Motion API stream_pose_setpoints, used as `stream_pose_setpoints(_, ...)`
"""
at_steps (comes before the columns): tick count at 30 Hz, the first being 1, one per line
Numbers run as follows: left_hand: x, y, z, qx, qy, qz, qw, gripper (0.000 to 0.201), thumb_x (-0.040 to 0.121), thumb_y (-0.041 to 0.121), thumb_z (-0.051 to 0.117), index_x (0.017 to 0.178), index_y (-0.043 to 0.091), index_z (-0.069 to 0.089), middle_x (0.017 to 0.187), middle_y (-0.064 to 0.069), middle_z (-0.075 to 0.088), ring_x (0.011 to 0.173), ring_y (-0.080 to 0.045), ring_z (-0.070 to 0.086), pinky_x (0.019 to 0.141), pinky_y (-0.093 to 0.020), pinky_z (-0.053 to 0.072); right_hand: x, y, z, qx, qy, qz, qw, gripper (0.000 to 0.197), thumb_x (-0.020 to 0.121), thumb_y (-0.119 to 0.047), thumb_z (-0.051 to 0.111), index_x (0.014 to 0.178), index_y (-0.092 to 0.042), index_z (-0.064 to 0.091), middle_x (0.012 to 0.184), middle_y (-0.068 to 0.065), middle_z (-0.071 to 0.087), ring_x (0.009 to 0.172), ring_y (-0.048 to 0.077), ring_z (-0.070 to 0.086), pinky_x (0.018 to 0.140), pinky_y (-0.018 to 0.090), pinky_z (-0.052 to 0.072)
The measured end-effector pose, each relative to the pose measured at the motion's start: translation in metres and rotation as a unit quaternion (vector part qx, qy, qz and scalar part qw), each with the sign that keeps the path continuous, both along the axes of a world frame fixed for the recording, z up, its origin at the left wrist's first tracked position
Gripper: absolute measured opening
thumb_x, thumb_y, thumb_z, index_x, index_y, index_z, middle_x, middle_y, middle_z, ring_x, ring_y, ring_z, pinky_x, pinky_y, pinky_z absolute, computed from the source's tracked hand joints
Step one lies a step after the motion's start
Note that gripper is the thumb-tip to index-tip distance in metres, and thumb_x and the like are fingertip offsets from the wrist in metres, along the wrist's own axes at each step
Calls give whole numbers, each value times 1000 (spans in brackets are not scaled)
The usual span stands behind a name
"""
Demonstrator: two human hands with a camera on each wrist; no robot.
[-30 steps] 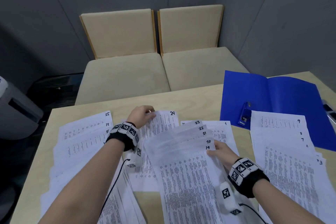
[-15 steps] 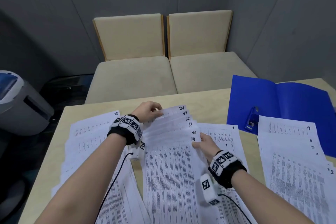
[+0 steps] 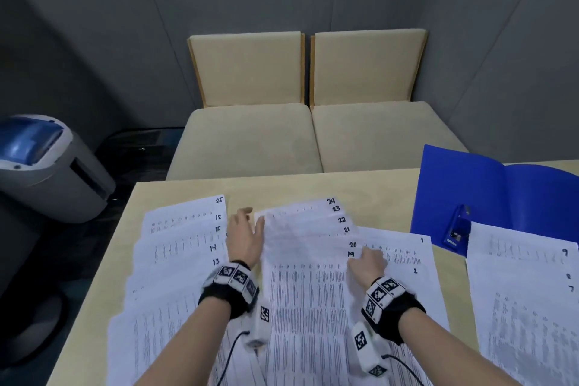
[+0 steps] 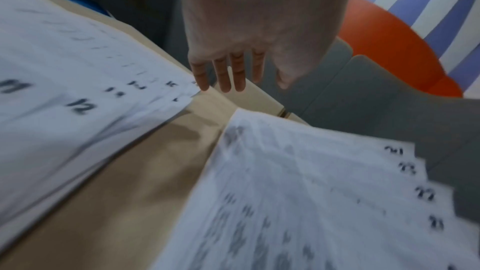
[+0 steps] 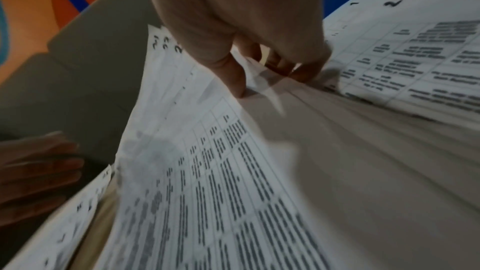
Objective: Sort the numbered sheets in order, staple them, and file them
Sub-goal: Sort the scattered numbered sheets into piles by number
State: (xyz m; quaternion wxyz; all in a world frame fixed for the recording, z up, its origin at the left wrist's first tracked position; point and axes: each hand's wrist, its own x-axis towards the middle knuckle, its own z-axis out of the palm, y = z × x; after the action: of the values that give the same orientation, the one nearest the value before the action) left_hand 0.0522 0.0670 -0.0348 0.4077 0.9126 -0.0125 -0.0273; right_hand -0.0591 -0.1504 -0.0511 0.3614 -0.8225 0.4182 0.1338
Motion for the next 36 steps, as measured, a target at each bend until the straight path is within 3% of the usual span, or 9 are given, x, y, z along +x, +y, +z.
stream_pose_setpoints(4,-35,13,-12,54,6,-6,998,34,95,30,48,126,16,43,125,-4,48,111,-16,46,98,-33,39,8,2,3,-3,-10,33,999,23,94,-25,40,115,-17,45,122,12,56,113,31,50,95,41,27)
stream_pose_setpoints(10,-16,53,-6,246,13,2,969,40,95,25,44,135,21,39,136,-4,40,125,-24,38,98,-39,35,32,-9,25,-42,-110,60,991,21,98,-24,42,116,-14,46,70,5,56,95,32,57,109,41,19)
stream_pose_setpoints(16,47,104,-9,347,142,-28,927,70,85,22,59,144,24,21,148,-2,23,136,-24,26,108,-50,28,39,-13,36,-77,-84,96,989,37,97,-21,47,132,-9,47,118,18,65,115,29,57,115,42,9)
stream_pose_setpoints(19,66,115,-8,368,192,-60,908,74,83,24,60,144,23,19,148,-1,23,138,-24,23,110,-52,25,42,-19,38,42,-129,43,990,33,94,-14,52,127,-9,51,127,13,59,121,34,52,105,42,36)
stream_pose_setpoints(22,76,115,-7,378,171,-88,906,70,85,29,58,144,22,21,148,-1,26,138,-25,25,109,-50,24,44,-14,61,196,-196,-80,957,46,95,-4,50,140,-4,38,134,1,42,132,30,40,105,39,33)
stream_pose_setpoints(26,71,91,-7,255,58,-146,954,55,93,35,48,143,20,30,145,-5,36,132,-26,35,106,-45,30,48,-14,72,320,-246,-182,897,74,95,-11,54,151,-7,6,160,5,7,146,25,17,111,40,24)
stream_pose_setpoints(30,58,52,6,-6,94,-181,979,39,100,36,36,135,19,42,136,-2,49,125,-21,47,104,-38,36,48,-21,65,377,-278,-240,851,82,92,-10,58,152,-13,2,155,5,23,137,29,36,107,46,32)
stream_pose_setpoints(34,51,32,4,-219,273,-168,922,72,82,80,29,134,34,46,140,4,50,129,-18,48,107,-57,34,49,-22,74,377,-313,-253,834,59,94,-5,52,145,-8,23,137,14,49,116,32,54,101,52,40)
stream_pose_setpoints(36,48,32,13,-235,244,-145,930,78,79,83,25,124,28,57,126,0,62,116,-18,59,98,-49,45,51,-26,74,342,-346,-266,832,28,93,-4,53,118,-16,52,125,15,57,107,31,58,98,51,44)
